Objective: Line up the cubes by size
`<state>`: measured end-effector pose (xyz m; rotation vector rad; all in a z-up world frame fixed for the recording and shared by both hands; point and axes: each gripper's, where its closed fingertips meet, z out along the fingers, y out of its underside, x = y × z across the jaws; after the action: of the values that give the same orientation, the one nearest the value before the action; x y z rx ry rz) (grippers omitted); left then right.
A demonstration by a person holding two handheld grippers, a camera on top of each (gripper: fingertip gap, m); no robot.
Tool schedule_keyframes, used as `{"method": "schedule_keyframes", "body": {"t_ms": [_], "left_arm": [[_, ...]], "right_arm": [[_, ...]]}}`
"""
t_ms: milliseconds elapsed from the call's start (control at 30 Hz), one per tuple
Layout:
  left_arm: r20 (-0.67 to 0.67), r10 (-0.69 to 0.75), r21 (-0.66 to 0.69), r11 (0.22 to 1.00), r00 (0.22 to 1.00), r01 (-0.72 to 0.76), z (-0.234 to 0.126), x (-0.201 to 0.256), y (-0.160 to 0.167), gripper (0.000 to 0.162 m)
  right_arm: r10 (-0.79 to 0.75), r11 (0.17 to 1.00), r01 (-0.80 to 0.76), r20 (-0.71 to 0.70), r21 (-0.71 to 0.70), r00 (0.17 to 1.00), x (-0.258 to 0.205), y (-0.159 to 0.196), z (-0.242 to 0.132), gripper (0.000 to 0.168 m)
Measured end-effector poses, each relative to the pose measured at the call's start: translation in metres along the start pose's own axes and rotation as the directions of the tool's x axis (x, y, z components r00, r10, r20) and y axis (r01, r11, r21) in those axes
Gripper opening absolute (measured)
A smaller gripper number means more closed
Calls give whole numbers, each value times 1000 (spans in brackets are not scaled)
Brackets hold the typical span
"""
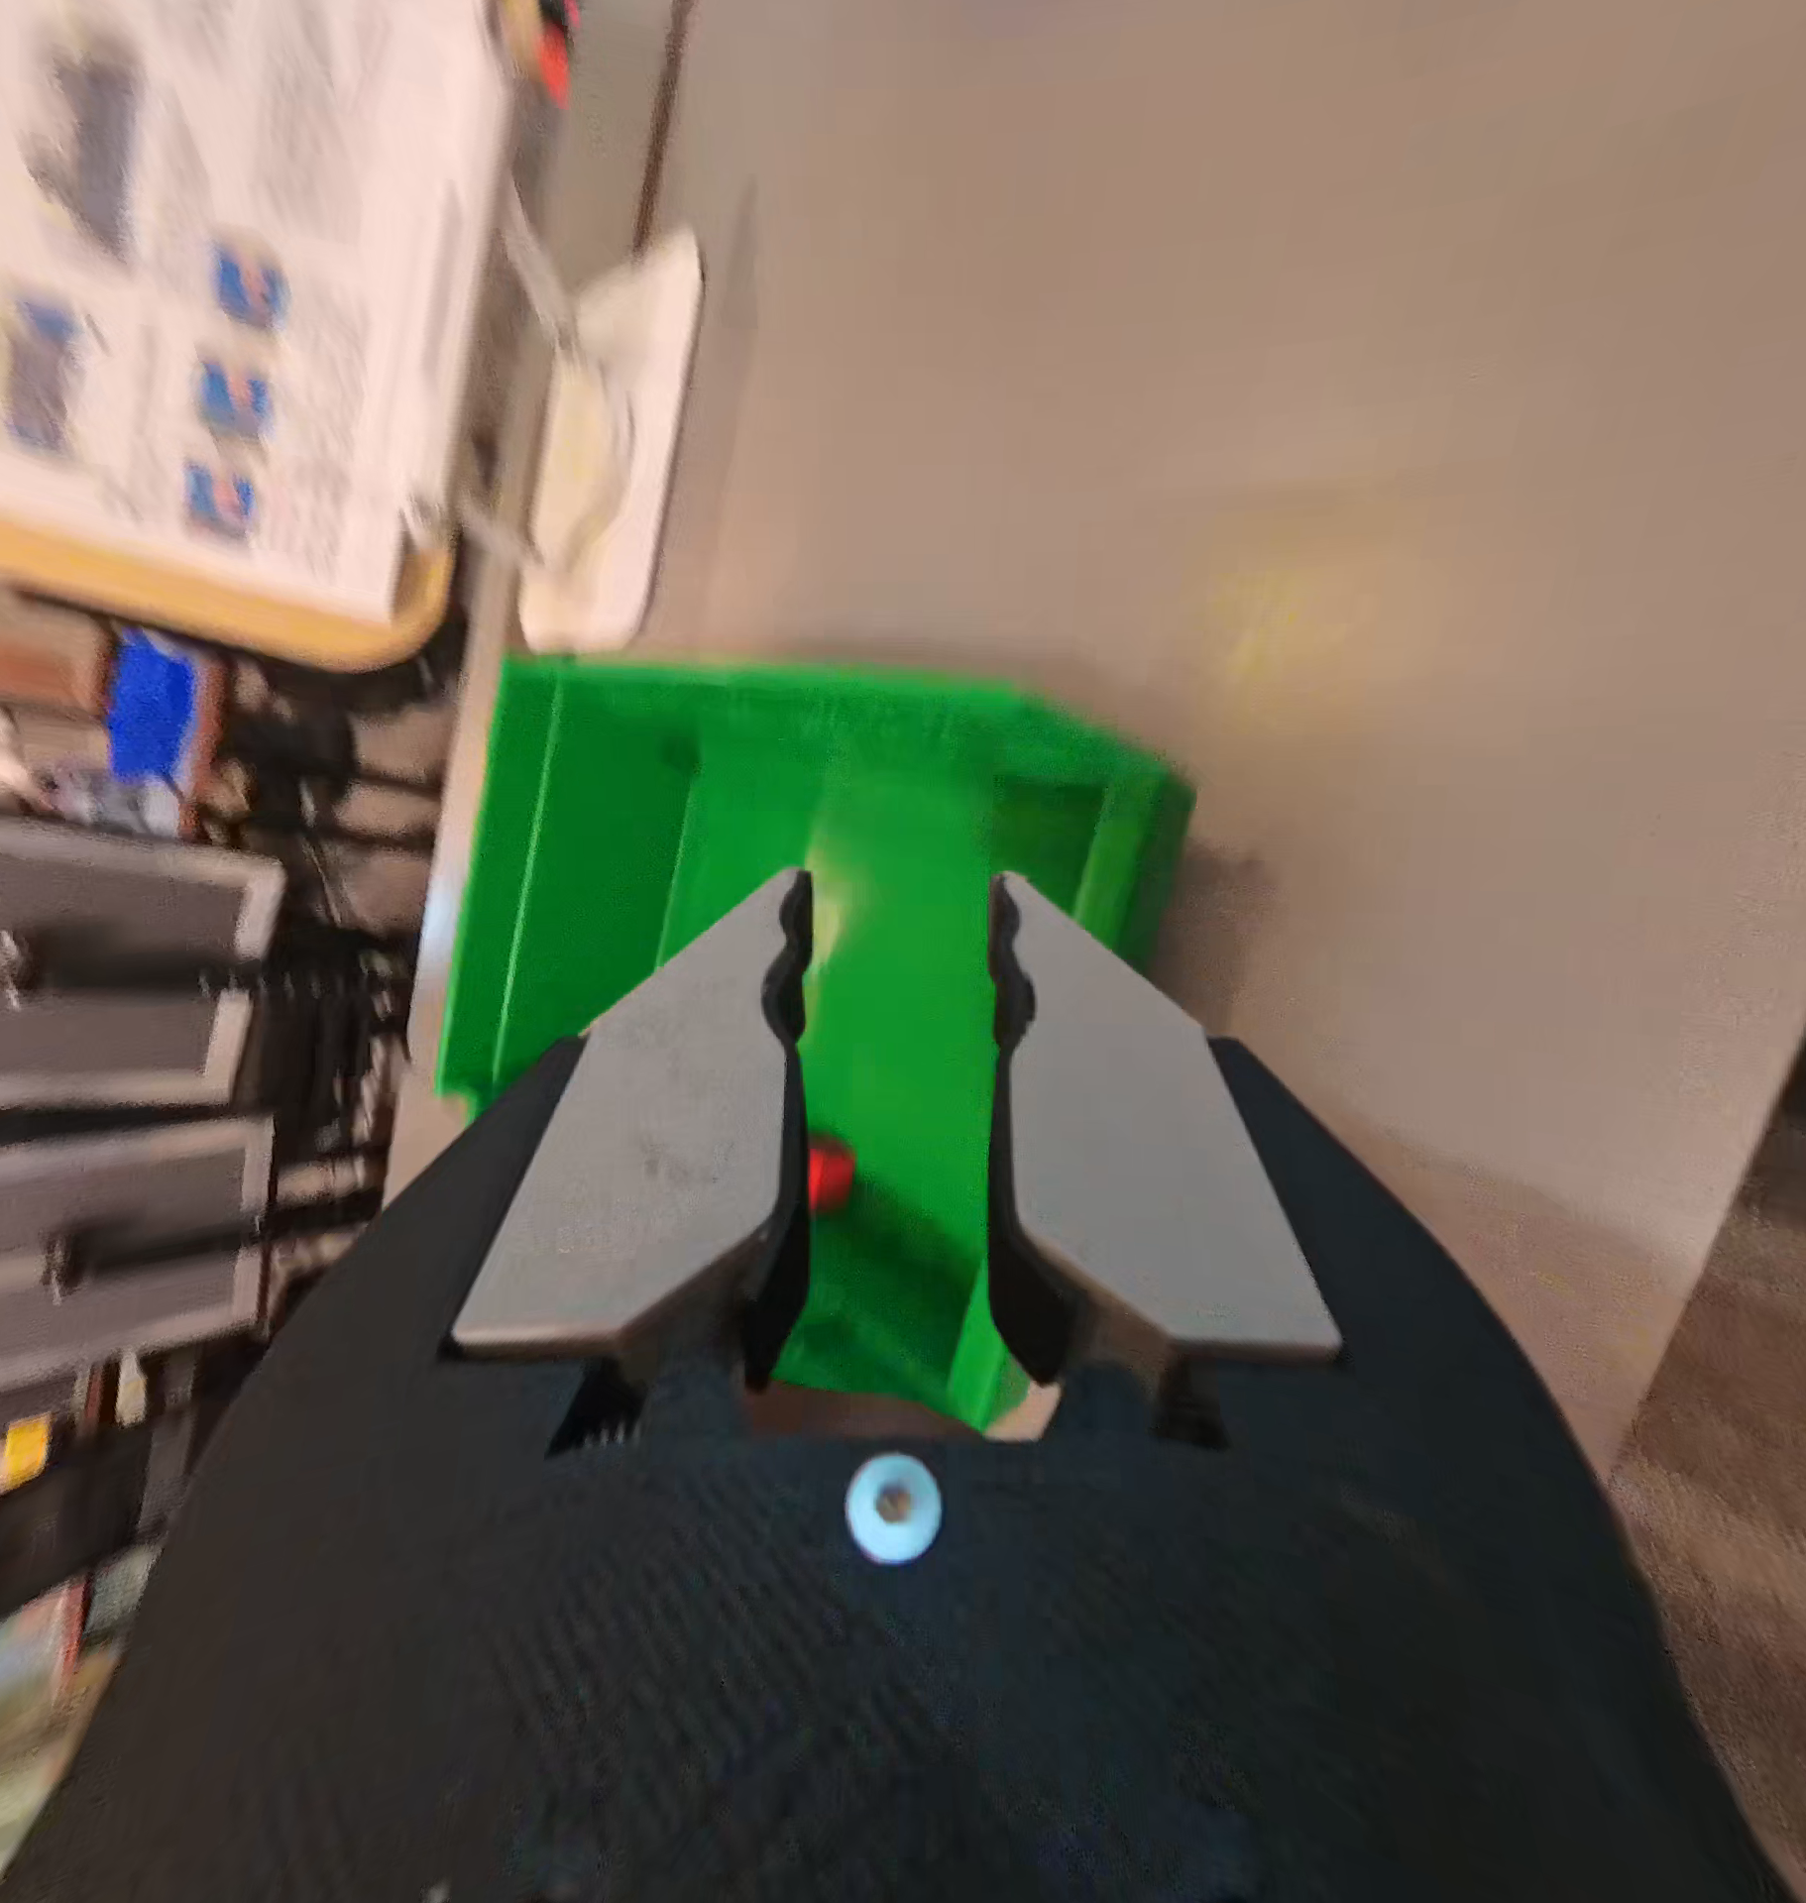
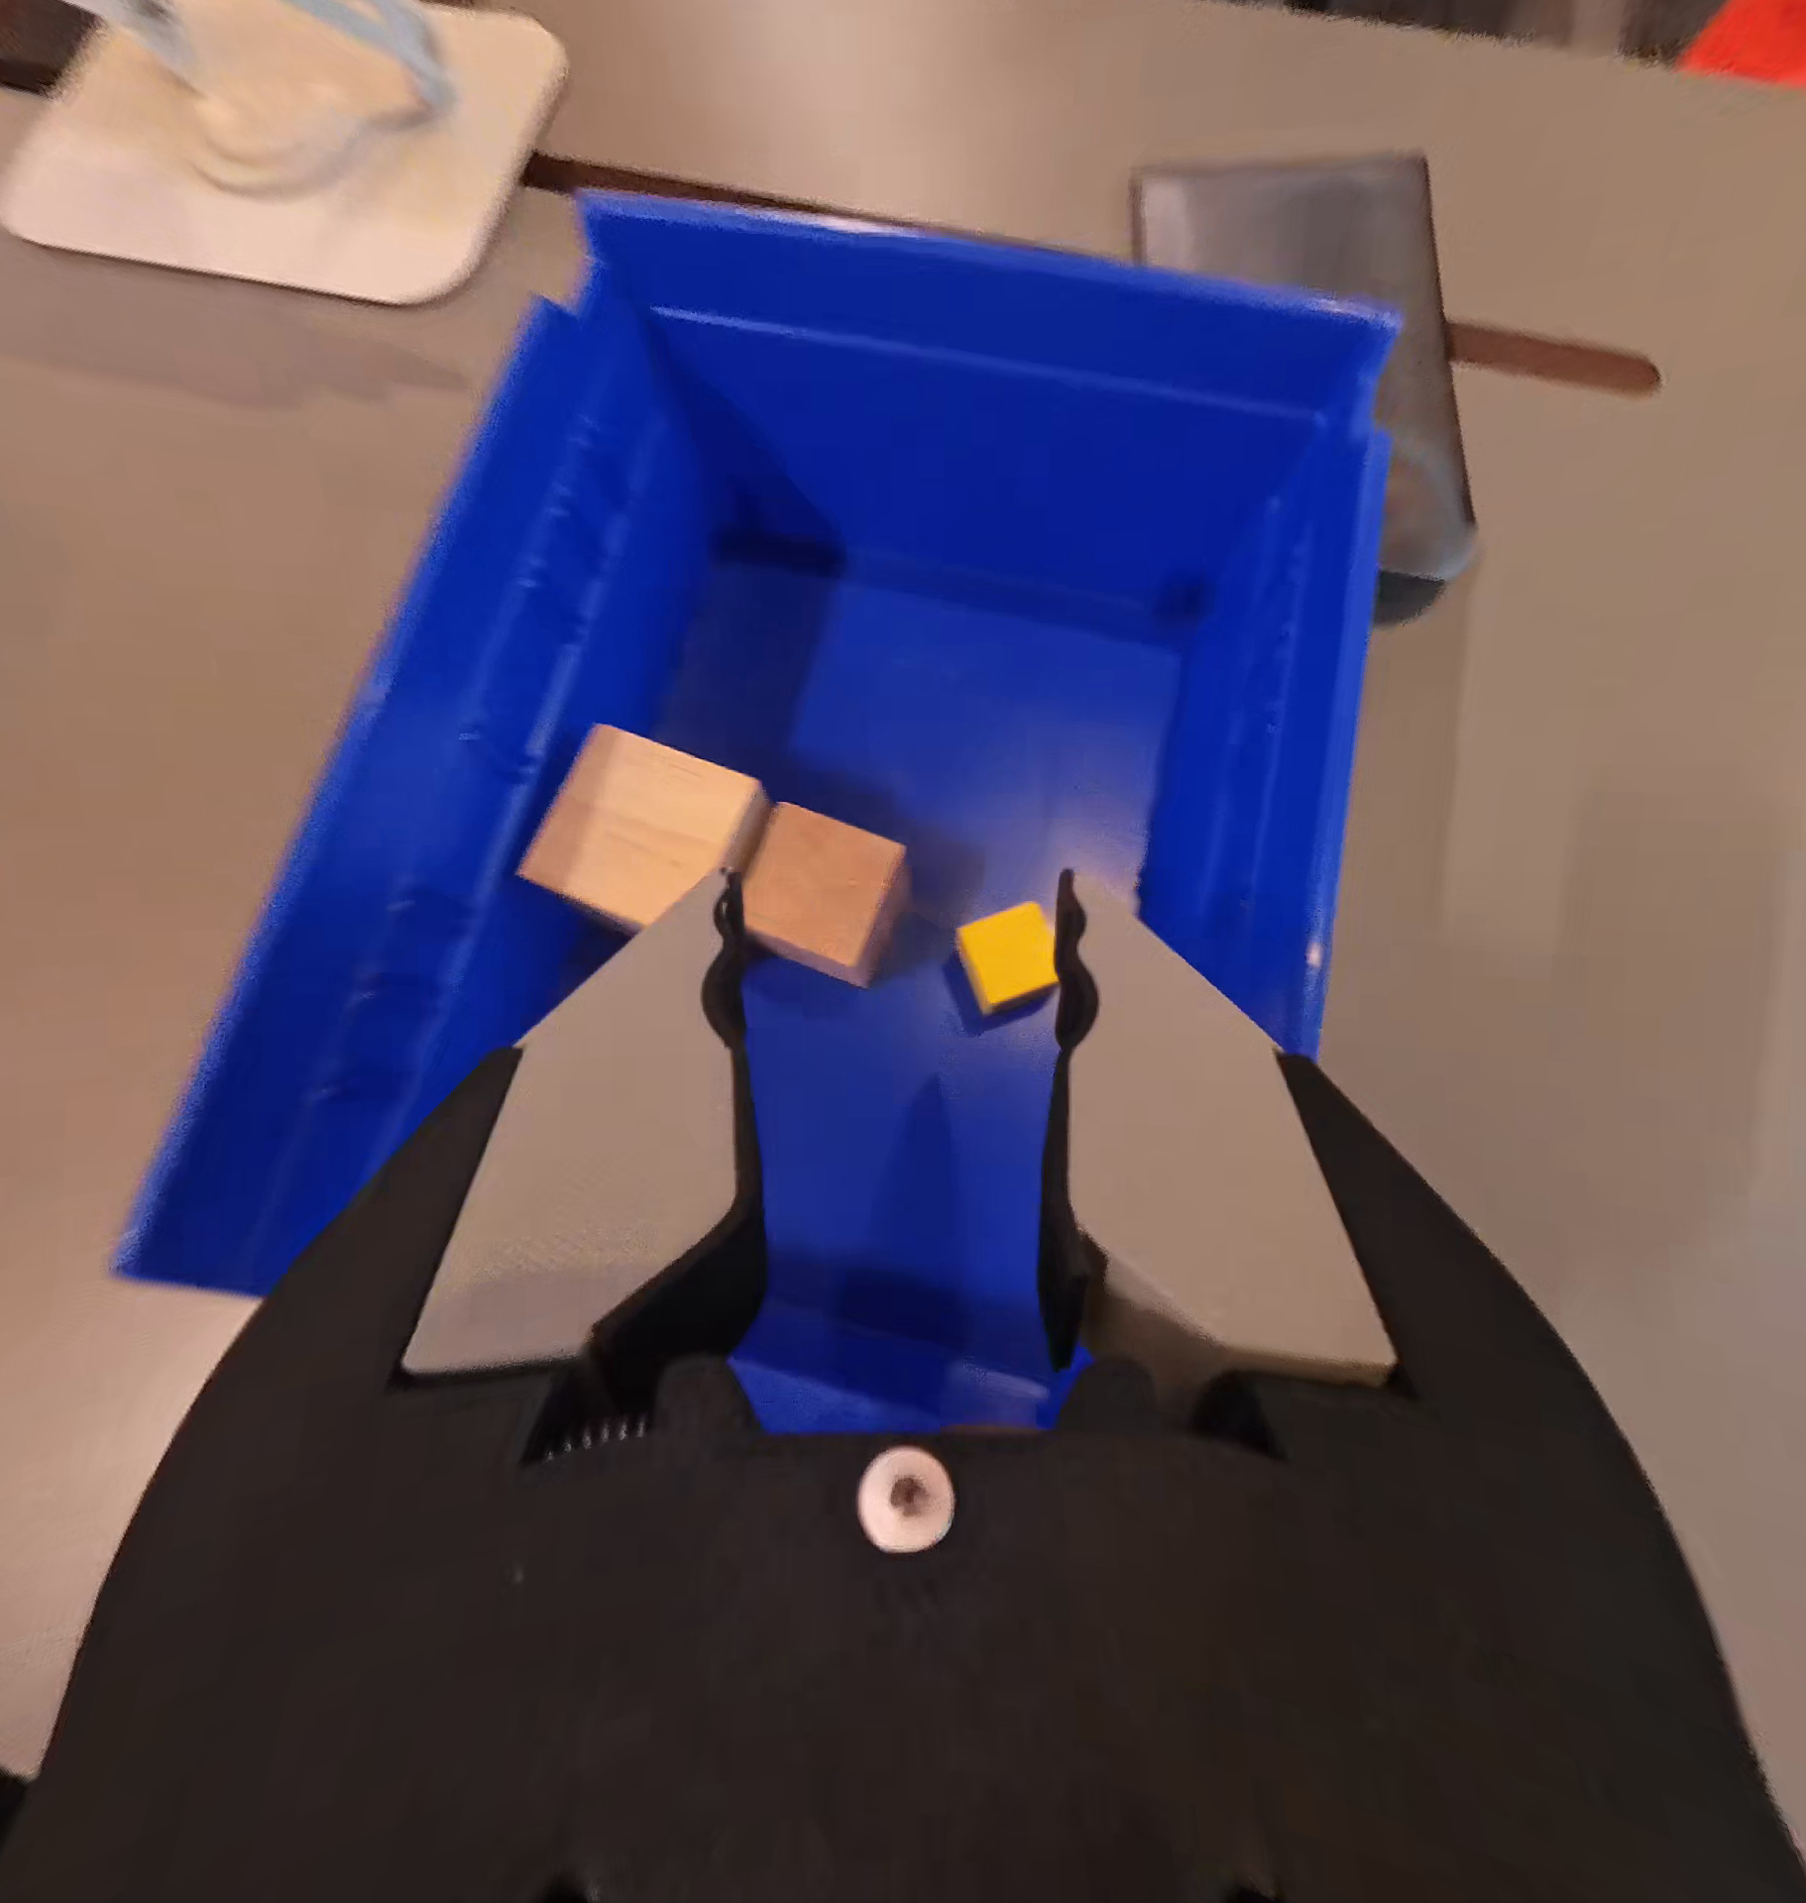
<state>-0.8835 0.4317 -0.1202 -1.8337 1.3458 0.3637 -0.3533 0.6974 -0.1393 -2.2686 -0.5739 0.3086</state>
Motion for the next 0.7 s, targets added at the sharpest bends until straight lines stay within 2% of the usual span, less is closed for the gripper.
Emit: {"method": "schedule_keyframes", "body": {"t_ms": [133,300,433,533,633,700], "left_arm": [[-62,-45,-266,963,997,27,24,-33,72,33],[-153,-97,-493,870,984,9,68,-38,134,37],[-244,-75,-629,771,967,-99,89,-32,169,37],[-320,-52,-716,667,946,-205,91,-28,190,45],[-332,-29,-753,610,943,-247,94,-36,199,41],[-332,-15,-756,602,943,-256,97,-38,202,30]], "right_arm": [[-45,997,36,125,72,991,-40,-7,-17,59],[-120,987,96,200,125,972,-77,-12,-32,57],[-186,976,157,204,149,961,-94,-15,-43,57],[-207,971,172,224,166,952,-104,-17,-51,57],[-223,967,182,250,178,942,-113,-15,-56,57],[-230,965,186,264,183,937,-117,-13,-57,56]]}}
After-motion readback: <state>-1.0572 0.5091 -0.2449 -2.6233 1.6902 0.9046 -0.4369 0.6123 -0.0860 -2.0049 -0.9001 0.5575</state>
